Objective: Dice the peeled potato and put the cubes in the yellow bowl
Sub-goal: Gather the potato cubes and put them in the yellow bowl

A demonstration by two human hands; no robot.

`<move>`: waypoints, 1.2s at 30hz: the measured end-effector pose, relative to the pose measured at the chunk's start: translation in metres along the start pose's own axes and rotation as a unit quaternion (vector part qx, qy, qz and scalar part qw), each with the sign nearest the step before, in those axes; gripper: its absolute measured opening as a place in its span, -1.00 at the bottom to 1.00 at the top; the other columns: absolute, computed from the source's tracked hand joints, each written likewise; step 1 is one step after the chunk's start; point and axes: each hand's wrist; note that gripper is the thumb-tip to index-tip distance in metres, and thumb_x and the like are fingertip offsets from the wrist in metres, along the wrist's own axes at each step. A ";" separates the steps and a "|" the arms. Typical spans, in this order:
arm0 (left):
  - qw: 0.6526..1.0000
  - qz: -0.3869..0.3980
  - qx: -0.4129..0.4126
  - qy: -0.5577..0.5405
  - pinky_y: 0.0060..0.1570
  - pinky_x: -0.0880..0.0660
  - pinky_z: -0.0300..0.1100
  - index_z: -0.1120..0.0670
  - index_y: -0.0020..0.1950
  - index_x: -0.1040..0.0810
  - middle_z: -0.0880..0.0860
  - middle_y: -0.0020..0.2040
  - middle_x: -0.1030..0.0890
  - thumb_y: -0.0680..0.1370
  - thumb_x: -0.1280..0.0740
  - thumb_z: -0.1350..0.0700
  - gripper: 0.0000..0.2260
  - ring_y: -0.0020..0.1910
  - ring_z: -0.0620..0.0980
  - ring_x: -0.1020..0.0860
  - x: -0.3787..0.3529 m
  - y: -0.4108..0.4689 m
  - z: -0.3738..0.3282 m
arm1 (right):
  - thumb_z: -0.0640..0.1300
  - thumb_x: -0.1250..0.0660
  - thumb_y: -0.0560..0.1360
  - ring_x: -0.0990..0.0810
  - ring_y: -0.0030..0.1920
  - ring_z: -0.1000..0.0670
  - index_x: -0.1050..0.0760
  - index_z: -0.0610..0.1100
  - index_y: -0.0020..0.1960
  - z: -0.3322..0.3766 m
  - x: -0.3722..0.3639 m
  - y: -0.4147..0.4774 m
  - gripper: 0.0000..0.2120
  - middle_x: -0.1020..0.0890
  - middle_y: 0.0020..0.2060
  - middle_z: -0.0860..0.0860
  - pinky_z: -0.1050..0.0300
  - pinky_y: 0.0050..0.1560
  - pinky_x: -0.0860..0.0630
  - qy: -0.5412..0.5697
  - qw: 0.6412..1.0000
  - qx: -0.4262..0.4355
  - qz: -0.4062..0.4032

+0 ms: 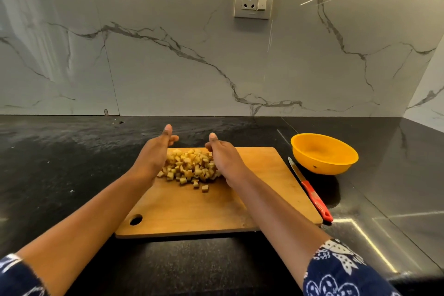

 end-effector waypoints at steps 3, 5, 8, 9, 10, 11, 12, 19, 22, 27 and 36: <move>0.999 0.009 0.030 0.012 0.34 -0.23 0.06 0.07 0.33 -0.47 0.13 0.38 -0.43 0.61 0.11 -0.23 -0.43 0.36 0.11 -0.37 -0.012 -0.007 -0.003 | 0.10 0.07 0.66 -0.47 0.23 -0.05 -0.52 -0.17 0.27 0.001 -0.015 0.000 -0.48 -0.55 0.22 -0.09 0.10 0.15 -0.34 0.037 0.999 0.010 -0.028; 0.999 0.005 0.036 -0.002 0.30 -0.31 0.01 0.06 0.27 -0.51 0.12 0.28 -0.52 0.61 0.13 -0.24 -0.42 0.27 0.10 -0.45 -0.023 -0.013 -0.006 | 0.09 0.08 0.67 -0.49 0.18 -0.03 -0.55 -0.16 0.23 0.000 -0.023 0.001 -0.48 -0.58 0.18 -0.08 0.13 0.09 -0.34 0.048 0.997 0.015 -0.056; 0.992 -0.032 0.058 -0.108 0.20 -0.45 -0.01 0.04 0.16 -0.57 0.09 0.12 -0.61 0.61 0.12 -0.24 -0.43 0.11 0.07 -0.55 -0.031 -0.020 -0.010 | 0.09 0.09 0.67 -0.51 0.04 0.02 -0.59 -0.15 0.14 0.001 -0.027 0.004 -0.47 -0.61 0.10 -0.07 0.17 0.02 -0.35 0.107 0.991 -0.017 -0.081; 0.984 -0.044 0.074 -0.157 0.17 -0.47 0.00 0.05 0.12 -0.58 0.09 0.07 -0.62 0.61 0.11 -0.25 -0.43 0.07 0.07 -0.57 -0.031 -0.021 -0.012 | 0.09 0.10 0.67 -0.50 0.00 0.03 -0.60 -0.16 0.11 0.003 -0.028 0.005 -0.46 -0.61 0.08 -0.07 0.17 0.01 -0.36 0.122 0.989 -0.029 -0.082; 0.975 -0.054 0.090 -0.195 0.16 -0.48 0.02 0.06 0.09 -0.60 0.09 0.03 -0.64 0.61 0.10 -0.25 -0.43 0.04 0.08 -0.59 -0.031 -0.022 -0.012 | 0.09 0.11 0.67 -0.49 -0.02 0.04 -0.60 -0.16 0.10 0.004 -0.031 0.006 -0.45 -0.61 0.07 -0.06 0.16 0.00 -0.36 0.128 0.988 -0.039 -0.080; 0.967 -0.065 0.104 -0.224 0.15 -0.50 0.04 0.07 0.07 -0.61 0.10 -0.02 -0.66 0.61 0.09 -0.25 -0.42 0.01 0.08 -0.60 -0.031 -0.023 -0.013 | 0.10 0.11 0.67 -0.50 -0.02 0.03 -0.59 -0.17 0.11 0.005 -0.035 0.006 -0.44 -0.61 0.07 -0.06 0.16 -0.01 -0.37 0.132 0.987 -0.044 -0.080; 0.958 -0.074 0.115 -0.250 0.13 -0.51 0.04 0.07 0.06 -0.62 0.10 -0.06 -0.67 0.61 0.08 -0.25 -0.42 -0.02 0.08 -0.62 -0.032 -0.022 -0.013 | 0.11 0.11 0.66 -0.51 0.00 0.02 -0.58 -0.17 0.13 0.006 -0.039 0.007 -0.44 -0.61 0.07 -0.06 0.16 0.00 -0.38 0.143 0.985 -0.050 -0.080; 0.878 -0.141 0.140 -0.436 -0.05 -0.57 -0.06 0.13 0.04 -0.65 0.09 -0.07 -0.69 0.63 0.04 -0.20 -0.43 -0.07 0.05 -0.65 -0.042 -0.025 -0.023 | 0.10 0.09 0.66 -0.65 -0.10 -0.06 -0.61 -0.20 -0.06 0.009 -0.050 0.007 -0.42 -0.68 -0.13 -0.12 0.15 -0.12 -0.56 0.376 0.919 -0.087 -0.083; 0.844 -0.157 0.138 -0.493 -0.03 -0.58 -0.03 0.14 0.00 -0.66 0.10 -0.09 -0.69 0.62 0.06 -0.22 -0.39 -0.09 0.07 -0.65 -0.044 -0.025 -0.028 | 0.15 0.11 0.65 -0.67 -0.13 -0.11 -0.60 -0.20 -0.12 0.013 -0.050 0.005 -0.37 -0.68 -0.16 -0.16 0.05 -0.05 -0.61 0.436 0.891 -0.091 -0.083; 0.805 -0.167 0.131 -0.554 -0.02 -0.57 -0.02 0.14 -0.09 -0.67 0.08 -0.10 -0.70 0.63 0.10 -0.22 -0.35 -0.10 0.09 -0.65 -0.044 -0.027 -0.036 | 0.22 0.14 0.63 -0.67 -0.11 -0.18 -0.62 -0.20 -0.16 0.022 -0.038 -0.001 -0.29 -0.69 -0.21 -0.17 -0.10 0.06 -0.59 0.515 0.844 -0.133 -0.067; 0.783 -0.170 0.129 -0.585 -0.15 -0.56 -0.10 0.14 -0.15 -0.67 0.07 -0.15 -0.70 0.64 0.09 -0.19 -0.37 -0.15 0.06 -0.65 -0.049 -0.039 -0.048 | 0.08 -0.02 0.65 -0.63 -0.20 -0.14 -0.60 -0.20 -0.17 0.031 -0.020 -0.016 -0.48 -0.66 -0.23 -0.15 0.05 -0.17 -0.57 0.530 0.831 -0.165 -0.042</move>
Point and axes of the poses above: each hand's wrist, its own y-axis towards the middle knuckle, its own x-axis out of the back of the hand, z = x × y
